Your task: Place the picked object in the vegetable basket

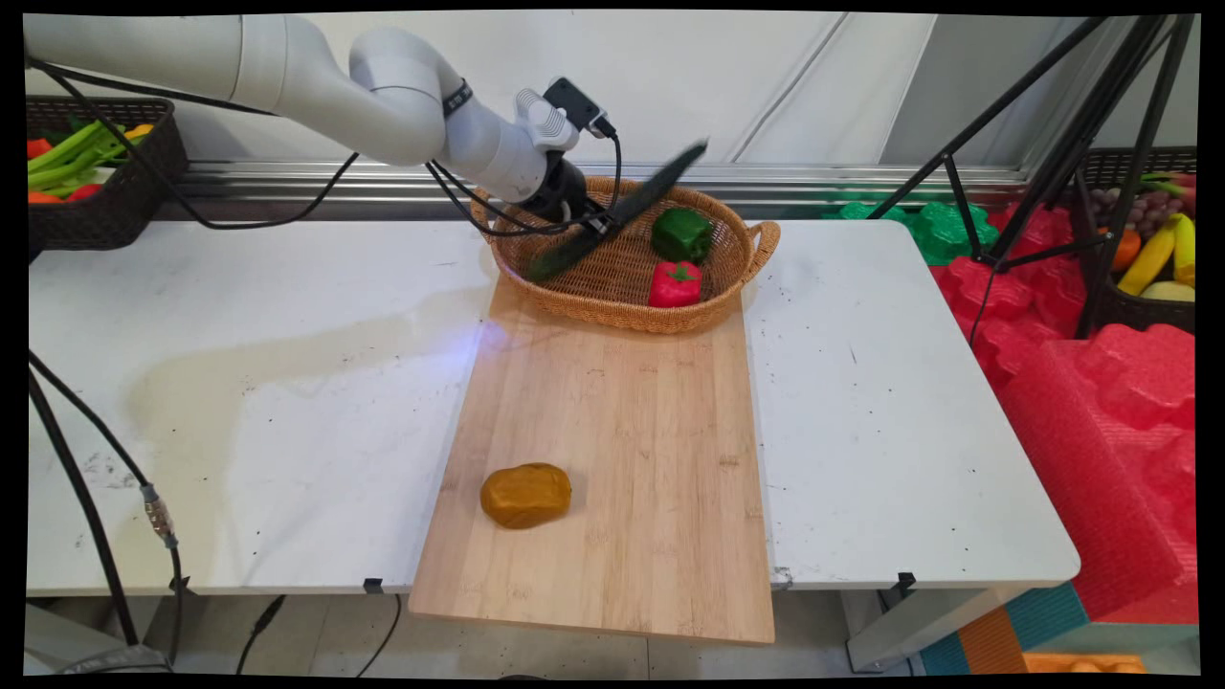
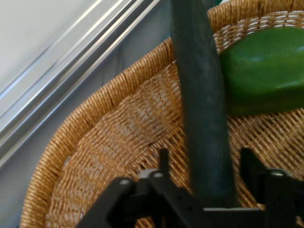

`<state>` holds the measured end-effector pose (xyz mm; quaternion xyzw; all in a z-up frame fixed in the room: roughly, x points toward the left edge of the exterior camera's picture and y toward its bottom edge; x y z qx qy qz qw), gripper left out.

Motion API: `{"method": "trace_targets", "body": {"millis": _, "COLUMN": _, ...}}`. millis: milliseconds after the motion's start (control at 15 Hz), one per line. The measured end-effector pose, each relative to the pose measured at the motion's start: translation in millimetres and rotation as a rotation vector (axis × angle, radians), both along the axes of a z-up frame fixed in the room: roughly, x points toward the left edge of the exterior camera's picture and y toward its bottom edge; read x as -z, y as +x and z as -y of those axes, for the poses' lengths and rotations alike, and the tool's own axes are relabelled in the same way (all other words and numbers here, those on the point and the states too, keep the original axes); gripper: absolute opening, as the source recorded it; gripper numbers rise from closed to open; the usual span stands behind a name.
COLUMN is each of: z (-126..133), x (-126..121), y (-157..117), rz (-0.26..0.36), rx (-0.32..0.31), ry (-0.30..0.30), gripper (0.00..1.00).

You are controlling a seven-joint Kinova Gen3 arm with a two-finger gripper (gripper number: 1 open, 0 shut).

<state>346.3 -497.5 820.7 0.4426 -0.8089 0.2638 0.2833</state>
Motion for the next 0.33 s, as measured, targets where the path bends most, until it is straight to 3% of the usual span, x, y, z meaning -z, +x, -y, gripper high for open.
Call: {"method": "trace_targets", "body": {"millis": 333, "z": -5.1, "x": -0.8, "y": 4.3, "rz": -0.006, "rx": -0.003, "ry": -0.016, "gripper": 1.00}}
